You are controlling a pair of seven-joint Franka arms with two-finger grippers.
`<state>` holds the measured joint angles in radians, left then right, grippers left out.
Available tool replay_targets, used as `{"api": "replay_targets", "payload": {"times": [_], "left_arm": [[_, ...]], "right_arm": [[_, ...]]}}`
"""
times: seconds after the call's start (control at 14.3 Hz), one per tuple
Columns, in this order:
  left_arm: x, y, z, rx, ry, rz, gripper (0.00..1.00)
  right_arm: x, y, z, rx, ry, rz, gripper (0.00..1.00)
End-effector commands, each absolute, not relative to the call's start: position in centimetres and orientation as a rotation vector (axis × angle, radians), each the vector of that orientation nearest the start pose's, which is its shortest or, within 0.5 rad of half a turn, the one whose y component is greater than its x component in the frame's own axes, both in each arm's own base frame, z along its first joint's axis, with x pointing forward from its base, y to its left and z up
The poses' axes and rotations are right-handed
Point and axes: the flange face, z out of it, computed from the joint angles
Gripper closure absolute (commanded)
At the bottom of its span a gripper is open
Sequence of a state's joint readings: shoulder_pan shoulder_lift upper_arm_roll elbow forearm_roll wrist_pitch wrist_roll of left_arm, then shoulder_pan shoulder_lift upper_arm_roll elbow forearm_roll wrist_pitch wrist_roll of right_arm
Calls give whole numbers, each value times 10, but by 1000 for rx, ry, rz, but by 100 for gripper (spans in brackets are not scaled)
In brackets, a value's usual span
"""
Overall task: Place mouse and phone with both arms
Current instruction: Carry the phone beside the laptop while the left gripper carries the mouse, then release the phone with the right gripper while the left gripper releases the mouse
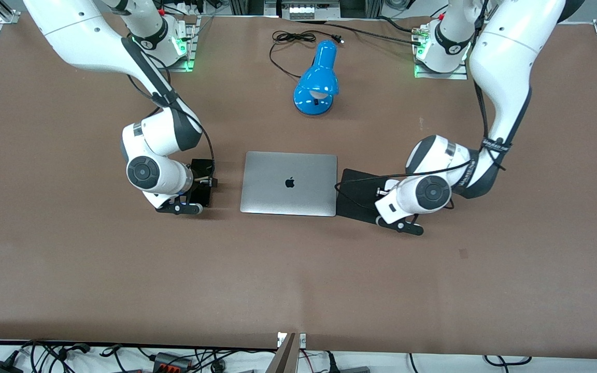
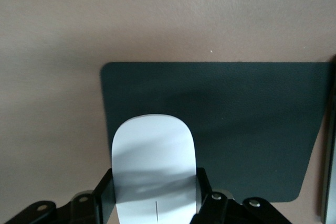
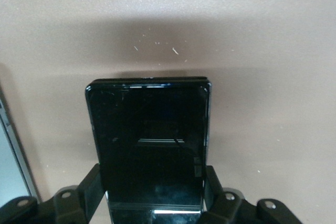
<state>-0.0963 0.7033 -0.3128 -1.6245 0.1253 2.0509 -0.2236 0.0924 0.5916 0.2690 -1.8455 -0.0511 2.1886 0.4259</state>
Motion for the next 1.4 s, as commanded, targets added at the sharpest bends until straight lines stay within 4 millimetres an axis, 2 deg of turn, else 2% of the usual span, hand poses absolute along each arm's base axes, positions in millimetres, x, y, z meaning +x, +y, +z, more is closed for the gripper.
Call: {"api": "replay_targets", "payload": {"times": [0.0, 0.07, 0.28, 0.7, 0.77, 0.84, 0.98, 1.05, 1.19, 1.26, 1.33], "left_arm": [[623, -241, 192, -3132, 319, 385, 41], [621, -248, 190, -3136, 320, 376, 41], [620, -252, 189, -3135, 267, 373, 41], [618, -263, 185, -3187, 208, 372, 39], [616, -264, 181, -3187, 208, 383, 31], [617, -264, 181, -3186, 210, 380, 0], [616, -267, 186, -3180, 226, 370, 0], [618, -263, 188, -3180, 217, 369, 0], [628, -247, 212, -3185, 195, 329, 0], [634, -230, 225, -3179, 170, 333, 0], [639, -214, 240, -3175, 138, 330, 0]], "right_arm": [[578, 238, 196, -3092, 126, 391, 70], [577, 247, 197, -3088, 118, 362, 70], [577, 248, 176, -3075, 131, 357, 70], [573, 255, 173, -3077, 155, 362, 70], [574, 255, 173, -3077, 177, 362, 70], [573, 255, 172, -3078, 210, 366, 70], [570, 261, 170, -3083, 213, 367, 70], [570, 260, 170, -3087, 206, 364, 70], [570, 260, 170, -3088, 195, 363, 70], [570, 260, 170, -3088, 192, 363, 70], [570, 262, 170, -3088, 187, 363, 65]]}}
